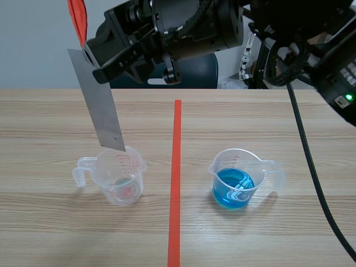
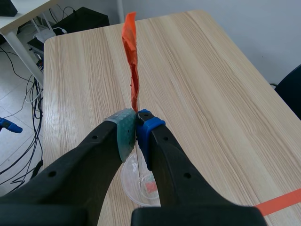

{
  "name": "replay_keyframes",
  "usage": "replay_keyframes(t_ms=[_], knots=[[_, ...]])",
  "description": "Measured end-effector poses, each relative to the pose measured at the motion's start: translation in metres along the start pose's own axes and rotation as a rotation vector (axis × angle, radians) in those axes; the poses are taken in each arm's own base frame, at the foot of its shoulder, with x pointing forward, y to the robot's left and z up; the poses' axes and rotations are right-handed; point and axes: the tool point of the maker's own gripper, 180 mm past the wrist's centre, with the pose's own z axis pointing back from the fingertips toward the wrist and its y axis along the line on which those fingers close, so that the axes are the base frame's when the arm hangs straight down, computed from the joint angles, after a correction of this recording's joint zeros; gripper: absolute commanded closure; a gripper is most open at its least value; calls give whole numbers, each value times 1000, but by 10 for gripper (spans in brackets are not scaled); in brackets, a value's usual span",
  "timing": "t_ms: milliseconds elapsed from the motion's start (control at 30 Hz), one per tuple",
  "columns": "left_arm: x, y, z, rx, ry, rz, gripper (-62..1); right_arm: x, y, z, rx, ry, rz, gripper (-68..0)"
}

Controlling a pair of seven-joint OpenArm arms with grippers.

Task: Do the redox reaction experiment. lift the metal plate out of the left beaker

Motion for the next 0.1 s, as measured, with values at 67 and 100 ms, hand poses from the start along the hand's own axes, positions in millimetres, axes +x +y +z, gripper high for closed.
replay_keyframes(t_ms=[67,100], knots=[[0,0,0,0,0,0,-623,0,0,0,0,0,0,-6],[0,0,0,0,0,0,-623,0,0,0,0,0,0,-6]])
